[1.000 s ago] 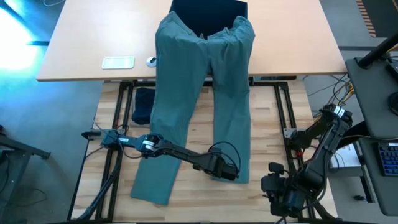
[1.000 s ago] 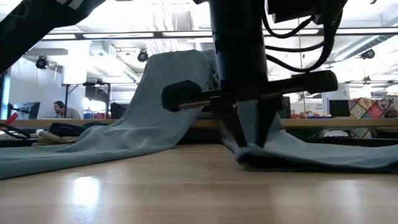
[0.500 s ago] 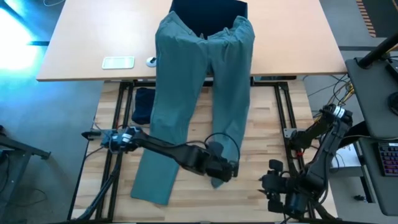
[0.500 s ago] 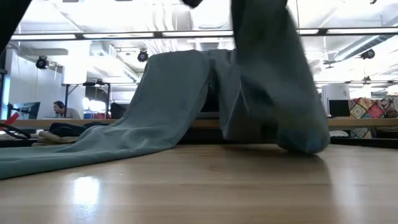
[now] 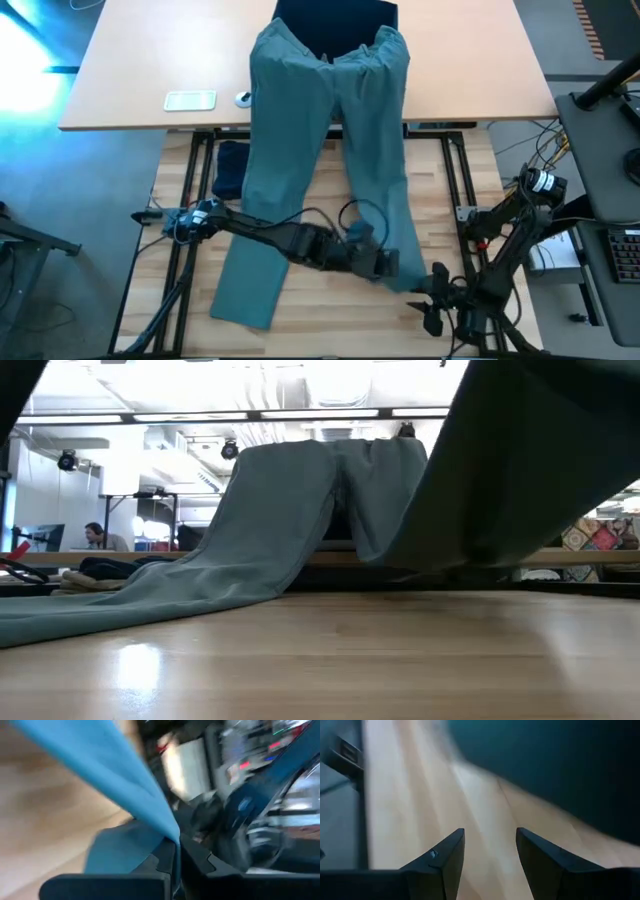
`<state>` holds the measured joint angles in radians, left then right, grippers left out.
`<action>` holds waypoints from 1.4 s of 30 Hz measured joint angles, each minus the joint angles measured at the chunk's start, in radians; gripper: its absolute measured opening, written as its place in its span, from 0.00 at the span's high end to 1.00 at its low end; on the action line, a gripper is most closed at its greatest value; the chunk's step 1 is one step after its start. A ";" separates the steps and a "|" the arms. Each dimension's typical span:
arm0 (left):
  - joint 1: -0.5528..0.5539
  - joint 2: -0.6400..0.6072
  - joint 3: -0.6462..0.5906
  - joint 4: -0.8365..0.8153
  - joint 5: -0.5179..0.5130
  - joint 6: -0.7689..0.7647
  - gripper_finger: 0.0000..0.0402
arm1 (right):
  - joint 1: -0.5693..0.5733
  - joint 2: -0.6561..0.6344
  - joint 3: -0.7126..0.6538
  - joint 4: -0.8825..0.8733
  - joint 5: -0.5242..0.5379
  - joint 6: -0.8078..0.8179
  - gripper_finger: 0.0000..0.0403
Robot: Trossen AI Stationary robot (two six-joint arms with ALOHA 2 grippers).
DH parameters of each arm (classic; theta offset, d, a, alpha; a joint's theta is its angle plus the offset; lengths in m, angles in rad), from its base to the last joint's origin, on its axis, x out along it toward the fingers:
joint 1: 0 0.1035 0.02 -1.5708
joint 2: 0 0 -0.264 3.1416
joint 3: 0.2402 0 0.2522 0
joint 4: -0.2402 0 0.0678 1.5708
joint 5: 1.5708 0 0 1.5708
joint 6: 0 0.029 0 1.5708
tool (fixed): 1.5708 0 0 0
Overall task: Fold Laundry from Bin
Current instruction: Fold the gray pants
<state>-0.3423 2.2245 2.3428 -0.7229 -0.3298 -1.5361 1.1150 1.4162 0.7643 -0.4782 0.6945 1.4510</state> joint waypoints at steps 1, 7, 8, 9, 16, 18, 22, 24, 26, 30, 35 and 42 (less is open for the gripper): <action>-0.020 -0.003 0.000 -0.063 0.003 -0.029 1.00 | 0.000 0.000 -0.015 0.000 -0.028 0.015 0.57; -0.147 0.044 -0.068 -0.526 0.074 -0.358 1.00 | -0.003 0.000 -0.036 0.006 -0.073 -0.015 0.57; -0.162 0.059 -0.099 -0.550 0.105 -0.387 1.00 | -0.008 0.000 -0.036 0.007 -0.072 -0.030 0.57; -0.173 0.071 -0.131 -0.549 0.137 -0.393 1.00 | -0.016 0.000 -0.036 0.006 -0.071 -0.042 0.57; -0.181 0.082 -0.310 -0.373 0.335 -0.344 0.82 | -0.066 -0.011 -0.029 0.005 -0.086 -0.149 0.57; -0.171 0.071 -0.311 -0.398 0.340 -0.308 0.74 | -0.071 -0.020 -0.024 0.005 -0.098 -0.168 0.57; -0.109 0.013 -0.262 -0.494 0.289 -0.152 0.56 | -0.070 -0.049 -0.021 -0.002 -0.100 -0.180 0.57; -0.052 -0.001 -0.238 -0.510 0.268 -0.009 0.49 | -0.071 -0.069 -0.021 -0.036 -0.093 -0.180 0.57; 0.030 -0.001 -0.215 -0.490 0.254 0.136 0.45 | -0.081 -0.095 -0.021 -0.090 -0.087 -0.172 0.57; 0.221 -0.002 -0.196 -0.418 0.165 0.314 0.45 | -0.105 -0.173 -0.021 -0.215 -0.081 -0.114 0.57; 0.435 -0.002 -0.185 -0.326 -0.058 0.371 0.47 | -0.134 -0.289 -0.021 -0.314 -0.014 -0.083 0.57; 0.636 -0.002 -0.194 -0.120 -0.304 0.496 0.48 | -0.251 -0.424 -0.021 -0.384 0.092 -0.136 0.57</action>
<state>0.2938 2.2229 2.1486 -0.8429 -0.6337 -1.0399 0.8638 0.9921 0.7433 -0.8617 0.7863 1.3146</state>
